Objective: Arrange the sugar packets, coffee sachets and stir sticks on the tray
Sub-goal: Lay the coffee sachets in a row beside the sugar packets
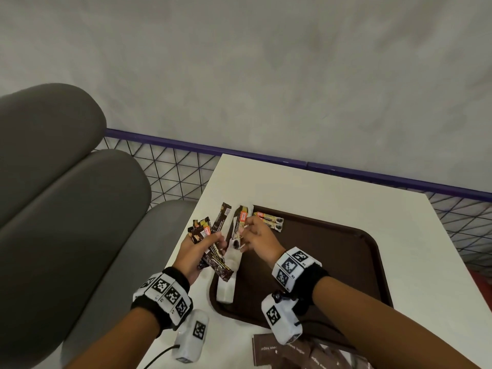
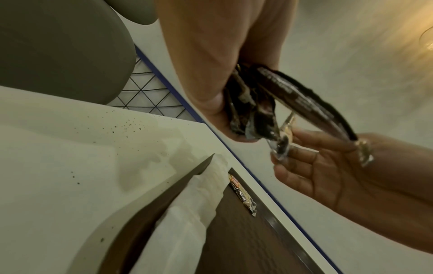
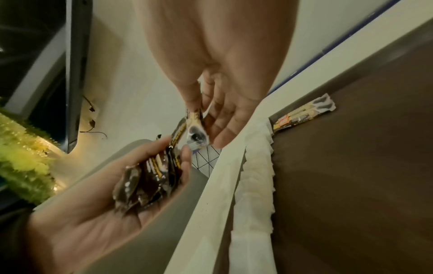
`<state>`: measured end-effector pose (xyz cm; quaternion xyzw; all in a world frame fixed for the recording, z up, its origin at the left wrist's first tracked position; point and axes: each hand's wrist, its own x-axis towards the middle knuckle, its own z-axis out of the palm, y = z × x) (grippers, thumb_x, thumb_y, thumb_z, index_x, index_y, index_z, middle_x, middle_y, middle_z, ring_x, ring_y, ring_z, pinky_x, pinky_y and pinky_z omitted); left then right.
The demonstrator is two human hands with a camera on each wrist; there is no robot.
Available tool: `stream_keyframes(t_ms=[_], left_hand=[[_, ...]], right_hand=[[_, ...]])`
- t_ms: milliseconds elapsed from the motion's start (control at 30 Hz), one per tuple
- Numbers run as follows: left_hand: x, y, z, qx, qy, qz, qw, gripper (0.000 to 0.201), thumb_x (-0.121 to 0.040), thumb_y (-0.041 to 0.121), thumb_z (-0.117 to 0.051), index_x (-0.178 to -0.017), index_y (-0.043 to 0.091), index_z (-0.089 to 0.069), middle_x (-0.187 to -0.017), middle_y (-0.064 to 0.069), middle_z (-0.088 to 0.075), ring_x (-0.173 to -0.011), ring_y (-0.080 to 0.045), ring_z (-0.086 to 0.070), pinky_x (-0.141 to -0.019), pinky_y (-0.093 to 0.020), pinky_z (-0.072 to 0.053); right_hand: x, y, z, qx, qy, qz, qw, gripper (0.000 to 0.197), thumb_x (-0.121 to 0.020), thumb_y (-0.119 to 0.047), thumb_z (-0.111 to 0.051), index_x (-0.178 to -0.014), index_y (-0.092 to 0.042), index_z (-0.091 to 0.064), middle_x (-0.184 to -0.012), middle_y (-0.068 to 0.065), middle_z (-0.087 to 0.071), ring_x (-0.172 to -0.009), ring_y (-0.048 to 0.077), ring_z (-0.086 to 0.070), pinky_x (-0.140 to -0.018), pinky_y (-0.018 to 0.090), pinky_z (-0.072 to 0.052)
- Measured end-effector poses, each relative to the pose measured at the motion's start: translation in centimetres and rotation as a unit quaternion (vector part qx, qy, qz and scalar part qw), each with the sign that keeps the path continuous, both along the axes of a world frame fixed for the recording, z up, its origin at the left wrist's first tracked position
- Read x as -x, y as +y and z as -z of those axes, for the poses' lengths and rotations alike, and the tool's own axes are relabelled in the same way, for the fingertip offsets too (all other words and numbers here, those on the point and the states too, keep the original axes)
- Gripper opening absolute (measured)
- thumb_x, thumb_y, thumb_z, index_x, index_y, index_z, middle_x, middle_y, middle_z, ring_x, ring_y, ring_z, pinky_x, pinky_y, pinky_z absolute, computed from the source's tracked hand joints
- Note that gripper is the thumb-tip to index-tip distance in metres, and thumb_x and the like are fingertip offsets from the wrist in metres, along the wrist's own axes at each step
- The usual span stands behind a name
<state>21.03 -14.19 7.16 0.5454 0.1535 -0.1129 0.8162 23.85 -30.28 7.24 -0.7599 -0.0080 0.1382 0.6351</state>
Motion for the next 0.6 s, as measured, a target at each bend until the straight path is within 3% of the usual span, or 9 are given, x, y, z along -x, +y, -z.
stream_keyframes(t_ms=[33, 133, 233, 300, 367, 500, 600], left_hand=[[-0.1, 0.1, 0.1, 0.0, -0.002, -0.003, 1.0, 0.006, -0.086, 0.004, -0.062, -0.091, 0.001, -0.061, -0.083, -0.015, -0.066, -0.069, -0.02, -0.068, -0.067, -0.034, -0.057], [-0.2, 0.1, 0.1, 0.007, -0.006, -0.001, 1.0, 0.01, -0.086, 0.003, -0.062, -0.095, -0.002, -0.061, -0.082, -0.016, -0.066, -0.068, -0.019, -0.068, -0.067, -0.034, -0.058], [-0.1, -0.5, 0.3, 0.007, -0.003, 0.024, 1.0, 0.018, -0.086, 0.001, -0.06, -0.103, -0.005, -0.062, -0.081, -0.016, -0.066, -0.065, -0.018, -0.067, -0.06, -0.03, -0.058], [0.0, -0.9, 0.8, -0.008, 0.0, 0.026, 1.0, 0.023, -0.085, -0.001, -0.061, -0.107, -0.008, -0.06, -0.081, -0.017, -0.065, -0.065, -0.018, -0.066, -0.059, -0.03, -0.057], [-0.1, -1.0, 1.1, -0.014, -0.001, 0.021, 1.0, 0.027, -0.084, -0.001, -0.062, -0.11, -0.009, -0.059, -0.082, -0.017, -0.064, -0.067, -0.02, -0.065, -0.06, -0.031, -0.056], [-0.2, -0.6, 1.2, 0.003, 0.004, 0.016, 1.0, 0.028, -0.085, 0.002, -0.062, -0.111, -0.009, -0.058, -0.081, -0.018, -0.065, -0.066, -0.023, -0.065, -0.055, -0.03, -0.054], [-0.5, -0.5, 1.4, 0.002, 0.011, 0.013, 1.0, 0.031, -0.085, 0.005, -0.064, -0.112, -0.008, -0.058, -0.084, -0.02, -0.066, -0.066, -0.022, -0.066, -0.054, -0.03, -0.054]], right_hand=[[0.1, -0.3, -0.1, 0.012, -0.001, -0.013, 1.0, 0.003, -0.095, -0.015, -0.047, -0.098, -0.017, -0.045, -0.079, -0.001, -0.05, -0.063, 0.013, -0.052, -0.06, 0.031, -0.051], [0.6, -0.7, -0.1, 0.085, 0.002, -0.071, 0.994, 0.026, -0.097, -0.019, -0.043, -0.122, -0.013, -0.047, -0.075, -0.002, -0.046, -0.061, 0.011, -0.049, -0.053, 0.023, -0.05], [0.8, -0.8, 0.5, 0.092, 0.027, -0.095, 0.991, 0.031, -0.098, -0.015, -0.041, -0.128, -0.01, -0.046, -0.071, -0.001, -0.045, -0.061, 0.015, -0.049, -0.059, 0.029, -0.049], [1.0, -0.8, 0.7, 0.094, 0.019, -0.086, 0.992, 0.031, -0.097, -0.014, -0.042, -0.128, -0.01, -0.048, -0.071, -0.002, -0.046, -0.061, 0.016, -0.05, -0.058, 0.027, -0.048], [1.0, -1.1, 0.7, 0.093, 0.001, -0.075, 0.993, 0.028, -0.096, -0.014, -0.046, -0.123, -0.013, -0.052, -0.073, -0.003, -0.047, -0.061, 0.011, -0.049, -0.054, 0.02, -0.048], [0.9, -2.4, 0.6, 0.061, -0.015, -0.058, 0.996, 0.008, -0.091, -0.013, -0.056, -0.096, -0.018, -0.053, -0.079, -0.002, -0.05, -0.065, 0.007, -0.047, -0.053, 0.018, -0.045], [0.8, -3.1, 0.6, 0.069, -0.022, -0.067, 0.995, 0.013, -0.09, -0.014, -0.057, -0.085, -0.027, -0.055, -0.083, 0.002, -0.05, -0.067, 0.006, -0.046, -0.05, 0.016, -0.043]])
